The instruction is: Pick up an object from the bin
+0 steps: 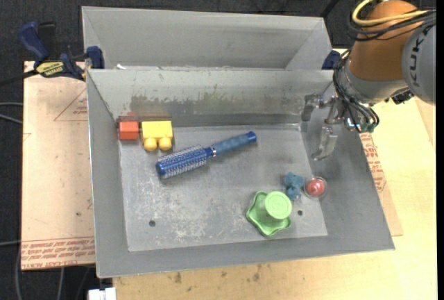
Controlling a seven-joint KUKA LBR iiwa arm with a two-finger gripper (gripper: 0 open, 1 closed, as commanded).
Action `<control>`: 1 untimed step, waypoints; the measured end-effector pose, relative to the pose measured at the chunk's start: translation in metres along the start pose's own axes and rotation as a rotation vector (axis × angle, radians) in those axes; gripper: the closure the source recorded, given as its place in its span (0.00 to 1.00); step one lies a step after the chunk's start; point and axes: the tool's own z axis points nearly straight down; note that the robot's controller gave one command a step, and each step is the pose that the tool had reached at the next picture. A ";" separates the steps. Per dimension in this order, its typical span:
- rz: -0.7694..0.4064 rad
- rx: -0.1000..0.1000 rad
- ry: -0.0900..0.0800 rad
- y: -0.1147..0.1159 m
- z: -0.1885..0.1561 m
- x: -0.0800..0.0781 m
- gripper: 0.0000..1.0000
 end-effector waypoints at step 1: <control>-0.201 0.000 -0.006 0.037 0.070 0.026 0.00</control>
Offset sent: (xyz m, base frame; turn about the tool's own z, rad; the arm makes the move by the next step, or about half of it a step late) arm -0.0265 0.0357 -0.0692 -0.2025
